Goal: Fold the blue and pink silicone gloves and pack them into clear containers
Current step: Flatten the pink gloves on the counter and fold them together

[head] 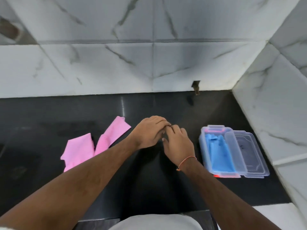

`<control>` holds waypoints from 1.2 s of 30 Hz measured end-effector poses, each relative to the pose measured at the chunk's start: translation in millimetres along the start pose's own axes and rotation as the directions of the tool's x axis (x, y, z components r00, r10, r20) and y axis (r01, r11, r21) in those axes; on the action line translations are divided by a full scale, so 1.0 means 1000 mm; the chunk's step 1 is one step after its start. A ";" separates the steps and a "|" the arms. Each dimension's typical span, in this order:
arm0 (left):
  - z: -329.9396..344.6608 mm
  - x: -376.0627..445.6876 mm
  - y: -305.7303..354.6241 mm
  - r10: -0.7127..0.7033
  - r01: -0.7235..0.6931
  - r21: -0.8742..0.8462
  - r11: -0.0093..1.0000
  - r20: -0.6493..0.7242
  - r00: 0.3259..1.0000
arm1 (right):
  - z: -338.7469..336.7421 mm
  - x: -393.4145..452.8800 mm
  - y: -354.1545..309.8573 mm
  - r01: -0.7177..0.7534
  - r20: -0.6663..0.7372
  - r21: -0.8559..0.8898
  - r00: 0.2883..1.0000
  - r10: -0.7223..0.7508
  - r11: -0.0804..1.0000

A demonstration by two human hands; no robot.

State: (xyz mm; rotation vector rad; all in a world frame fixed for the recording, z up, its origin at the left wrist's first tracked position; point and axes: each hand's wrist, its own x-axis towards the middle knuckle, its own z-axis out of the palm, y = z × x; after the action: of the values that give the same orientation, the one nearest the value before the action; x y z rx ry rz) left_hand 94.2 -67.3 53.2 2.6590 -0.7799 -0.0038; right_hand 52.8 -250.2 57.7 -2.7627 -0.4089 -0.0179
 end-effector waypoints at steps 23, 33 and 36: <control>-0.021 -0.157 -0.083 -0.828 0.471 -0.876 -0.105 0.340 0.447 | 0.103 0.008 -0.161 -0.649 0.639 0.661 0.750 0.171 0.376; -0.036 -0.142 -0.046 -0.709 0.410 -0.682 0.605 -0.227 0.668 | -0.027 0.026 -0.129 0.030 0.326 0.251 0.939 -0.113 0.968; -0.052 -0.132 -0.049 -0.302 0.214 -0.491 0.844 -0.107 0.947 | -0.067 0.037 -0.124 0.181 0.381 0.074 0.904 -0.195 0.981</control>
State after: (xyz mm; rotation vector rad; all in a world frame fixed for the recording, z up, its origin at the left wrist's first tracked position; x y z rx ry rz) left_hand 13.2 58.4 71.4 2.2300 -0.2998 -0.0215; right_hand 55.3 -151.1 164.2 -2.6721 -0.7691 0.4916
